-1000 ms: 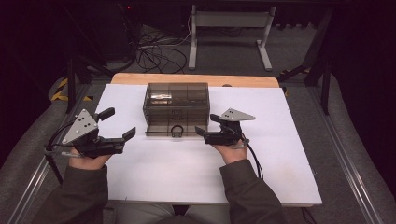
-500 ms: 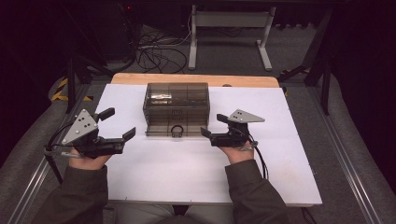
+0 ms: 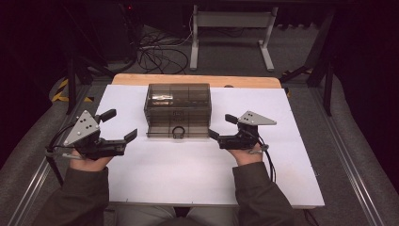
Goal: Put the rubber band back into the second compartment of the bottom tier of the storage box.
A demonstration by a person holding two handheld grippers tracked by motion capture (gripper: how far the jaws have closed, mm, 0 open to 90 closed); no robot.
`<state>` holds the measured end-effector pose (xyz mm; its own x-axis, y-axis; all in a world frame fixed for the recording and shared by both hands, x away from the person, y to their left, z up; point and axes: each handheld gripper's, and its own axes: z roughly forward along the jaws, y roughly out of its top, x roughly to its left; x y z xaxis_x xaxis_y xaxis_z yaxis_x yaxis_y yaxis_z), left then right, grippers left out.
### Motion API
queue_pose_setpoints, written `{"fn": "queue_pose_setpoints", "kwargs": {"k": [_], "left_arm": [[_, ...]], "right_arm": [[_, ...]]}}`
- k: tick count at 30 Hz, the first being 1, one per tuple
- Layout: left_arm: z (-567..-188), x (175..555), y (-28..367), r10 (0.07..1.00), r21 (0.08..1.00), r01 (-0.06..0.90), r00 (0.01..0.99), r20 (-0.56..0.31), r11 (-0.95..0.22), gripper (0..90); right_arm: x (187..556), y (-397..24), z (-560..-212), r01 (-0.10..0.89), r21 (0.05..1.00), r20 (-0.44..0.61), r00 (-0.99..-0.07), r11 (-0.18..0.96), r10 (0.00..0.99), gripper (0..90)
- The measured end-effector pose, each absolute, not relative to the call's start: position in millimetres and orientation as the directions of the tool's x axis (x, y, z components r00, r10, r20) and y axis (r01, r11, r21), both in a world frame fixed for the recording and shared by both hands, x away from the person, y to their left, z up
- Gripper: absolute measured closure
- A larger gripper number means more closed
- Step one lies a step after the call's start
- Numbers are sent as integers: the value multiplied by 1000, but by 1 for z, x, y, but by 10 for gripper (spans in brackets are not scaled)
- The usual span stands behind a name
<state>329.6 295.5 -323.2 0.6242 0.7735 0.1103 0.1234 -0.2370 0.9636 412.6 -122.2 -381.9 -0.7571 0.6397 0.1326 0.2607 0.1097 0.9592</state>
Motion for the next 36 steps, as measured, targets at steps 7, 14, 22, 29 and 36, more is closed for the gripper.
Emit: {"fn": "queue_pose_setpoints", "kwargs": {"k": [7,14,22,29,36], "left_arm": [[-323,329,295,771,962,126,627,111,-240,86],[-323,329,295,772,962,123,626,115,-243,86],[-323,330,296,773,963,123,624,113,-241,86],[-323,329,296,774,963,123,622,114,-241,86],[-323,328,297,779,964,120,616,114,-236,87]], "right_arm": [[409,-128,-379,256,962,134,-753,99,644,83],[407,-133,-377,252,964,134,-747,90,651,83],[404,-138,-375,249,965,138,-744,81,654,79],[401,-145,-373,251,966,149,-739,63,657,67],[399,-151,-372,249,967,157,-738,48,656,53]]}}
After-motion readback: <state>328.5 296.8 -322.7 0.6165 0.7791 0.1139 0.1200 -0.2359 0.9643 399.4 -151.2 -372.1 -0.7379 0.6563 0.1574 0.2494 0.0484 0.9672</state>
